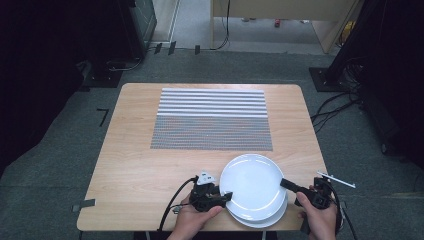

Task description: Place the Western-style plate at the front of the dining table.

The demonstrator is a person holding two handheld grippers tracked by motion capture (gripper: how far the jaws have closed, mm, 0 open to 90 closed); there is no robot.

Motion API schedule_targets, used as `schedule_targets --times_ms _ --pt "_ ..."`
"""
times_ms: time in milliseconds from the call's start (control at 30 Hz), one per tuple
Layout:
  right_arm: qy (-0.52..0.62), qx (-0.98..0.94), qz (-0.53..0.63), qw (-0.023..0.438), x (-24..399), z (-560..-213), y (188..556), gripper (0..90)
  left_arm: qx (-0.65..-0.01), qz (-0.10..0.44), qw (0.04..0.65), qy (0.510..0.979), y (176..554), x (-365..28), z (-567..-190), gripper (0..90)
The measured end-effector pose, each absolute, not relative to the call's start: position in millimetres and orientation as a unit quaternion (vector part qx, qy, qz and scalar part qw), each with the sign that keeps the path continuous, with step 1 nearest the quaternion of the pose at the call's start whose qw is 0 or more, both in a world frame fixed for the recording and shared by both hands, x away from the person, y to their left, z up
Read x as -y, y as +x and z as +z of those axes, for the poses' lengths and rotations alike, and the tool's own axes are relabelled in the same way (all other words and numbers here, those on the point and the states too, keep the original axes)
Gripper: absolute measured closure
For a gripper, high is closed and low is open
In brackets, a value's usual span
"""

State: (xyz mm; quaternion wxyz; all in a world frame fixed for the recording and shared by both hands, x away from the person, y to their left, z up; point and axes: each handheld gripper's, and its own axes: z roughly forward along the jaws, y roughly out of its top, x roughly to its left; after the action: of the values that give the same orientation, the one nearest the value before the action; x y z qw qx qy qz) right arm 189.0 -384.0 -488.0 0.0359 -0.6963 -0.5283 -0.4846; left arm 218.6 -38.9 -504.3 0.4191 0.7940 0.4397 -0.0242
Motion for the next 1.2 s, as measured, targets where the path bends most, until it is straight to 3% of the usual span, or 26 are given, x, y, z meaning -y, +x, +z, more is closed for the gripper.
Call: schedule_targets --times_ms 200,600,800,1200 --pt "-0.691 0.498 -0.518 0.078 388.1 -495.2 194.5 88.1 -0.456 -0.031 0.427 0.78 222.7 32.5 -503.5 52.5" --pt "-0.673 0.483 -0.548 0.117 384.2 -495.7 197.3 87.8 -0.489 -0.06 0.472 0.731 233.8 10.9 -491.8 64.3" --pt "-0.662 0.483 -0.563 0.107 380.2 -481.4 203.6 88.1 -0.48 -0.062 0.498 0.719 240.3 1.3 -472.1 70.7" --pt "-0.64 0.516 -0.565 0.077 351.9 -448.0 244.0 88.0 -0.494 -0.035 0.513 0.701 267.8 -25.8 -440.9 72.5"
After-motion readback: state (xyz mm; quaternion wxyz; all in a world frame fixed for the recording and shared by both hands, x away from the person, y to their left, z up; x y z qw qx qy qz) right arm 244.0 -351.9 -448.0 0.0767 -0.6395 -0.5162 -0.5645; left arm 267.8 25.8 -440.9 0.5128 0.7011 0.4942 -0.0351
